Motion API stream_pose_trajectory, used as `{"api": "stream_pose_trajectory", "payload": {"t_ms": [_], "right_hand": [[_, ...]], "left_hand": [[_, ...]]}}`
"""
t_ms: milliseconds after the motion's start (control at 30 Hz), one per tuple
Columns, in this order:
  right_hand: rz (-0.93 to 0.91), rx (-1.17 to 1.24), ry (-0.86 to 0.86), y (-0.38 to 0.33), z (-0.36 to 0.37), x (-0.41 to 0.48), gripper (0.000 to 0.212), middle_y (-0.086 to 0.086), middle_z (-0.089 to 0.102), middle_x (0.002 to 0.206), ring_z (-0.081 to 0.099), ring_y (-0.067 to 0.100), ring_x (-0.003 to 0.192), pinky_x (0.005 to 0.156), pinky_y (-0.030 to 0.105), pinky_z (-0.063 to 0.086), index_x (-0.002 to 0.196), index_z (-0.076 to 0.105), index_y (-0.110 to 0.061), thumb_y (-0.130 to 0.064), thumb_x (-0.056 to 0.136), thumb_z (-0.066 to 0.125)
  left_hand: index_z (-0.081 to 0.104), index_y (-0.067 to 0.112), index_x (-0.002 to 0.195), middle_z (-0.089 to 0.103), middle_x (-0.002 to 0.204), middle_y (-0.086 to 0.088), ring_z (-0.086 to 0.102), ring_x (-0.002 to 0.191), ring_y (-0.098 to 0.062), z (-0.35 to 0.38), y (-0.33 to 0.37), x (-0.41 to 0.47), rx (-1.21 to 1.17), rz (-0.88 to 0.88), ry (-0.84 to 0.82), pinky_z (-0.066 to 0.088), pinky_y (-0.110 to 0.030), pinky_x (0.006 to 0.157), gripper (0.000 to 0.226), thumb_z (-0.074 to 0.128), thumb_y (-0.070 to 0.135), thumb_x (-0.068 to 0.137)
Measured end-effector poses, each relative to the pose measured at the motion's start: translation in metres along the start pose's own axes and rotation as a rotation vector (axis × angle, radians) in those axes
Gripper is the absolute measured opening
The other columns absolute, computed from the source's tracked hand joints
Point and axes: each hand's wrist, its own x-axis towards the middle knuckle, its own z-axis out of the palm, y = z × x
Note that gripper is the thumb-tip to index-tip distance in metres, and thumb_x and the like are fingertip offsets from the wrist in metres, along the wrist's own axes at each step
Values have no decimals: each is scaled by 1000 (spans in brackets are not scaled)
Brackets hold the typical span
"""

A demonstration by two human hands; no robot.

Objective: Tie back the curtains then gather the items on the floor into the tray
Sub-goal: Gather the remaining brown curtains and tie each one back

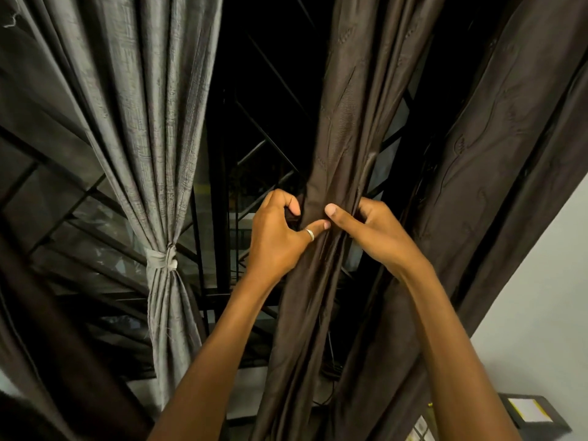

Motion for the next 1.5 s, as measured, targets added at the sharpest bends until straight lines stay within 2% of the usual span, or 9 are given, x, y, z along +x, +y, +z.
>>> {"api": "stream_pose_trajectory", "payload": {"t_ms": [100,233,467,700,833,1000,1200,1400,1500], "right_hand": [[-111,-486,162,1,-5,2,19,-12,72,81,66,0,78,70,20,52,87,74,-28,-41,97,66],[-169,-533,222,-2,-5,-3,17,-14,73,91,66,2,84,74,22,51,103,77,-19,-25,102,61],[-12,-104,361,-2,26,-23,25,0,68,79,70,14,74,70,42,62,121,61,-24,-29,97,68],[0,370,364,-4,61,-29,19,2,71,86,74,9,87,78,29,61,115,52,-14,-14,100,64],[21,404,373,1,62,-27,14,5,74,93,72,15,101,94,34,58,113,54,-17,-15,101,61],[48,488,388,4,64,-24,17,1,74,91,71,12,96,97,36,55,114,55,-14,-12,99,64],[77,518,395,4,64,-23,16,-4,74,85,71,17,94,101,43,55,113,57,-16,-15,99,65],[26,560,374,3,71,-28,27,3,71,104,71,11,101,90,27,57,118,55,-8,-5,95,68],[-34,326,329,12,81,-35,32,2,67,115,67,14,113,100,39,55,114,56,-14,-11,88,76]], "left_hand": [[43,25,81,43,85,14,46,72,4,4,1,1,60,37,89,38,-8,63,43,86,23,78],[46,22,84,43,85,16,46,75,5,5,-5,4,117,39,156,36,-3,67,39,85,21,79],[56,23,88,50,90,11,52,75,-4,6,-3,3,233,91,172,45,-22,63,30,84,31,80],[71,27,89,64,89,11,60,75,-9,-5,2,2,463,140,131,38,-25,55,20,74,47,85],[77,31,92,67,87,12,63,75,-4,-23,4,8,178,71,-65,55,-34,66,31,55,52,98],[73,28,120,65,110,18,61,102,3,-34,1,4,199,167,-314,51,-17,78,41,64,55,90],[64,25,134,60,115,15,64,92,-6,-40,-10,7,317,295,-368,59,-33,74,50,66,50,91],[75,28,114,70,102,15,65,86,-4,-32,-5,8,344,255,-169,58,-38,67,27,56,42,100],[76,34,105,70,91,16,64,75,-3,-30,-2,9,311,149,-165,57,-40,64,25,54,44,101]]}}
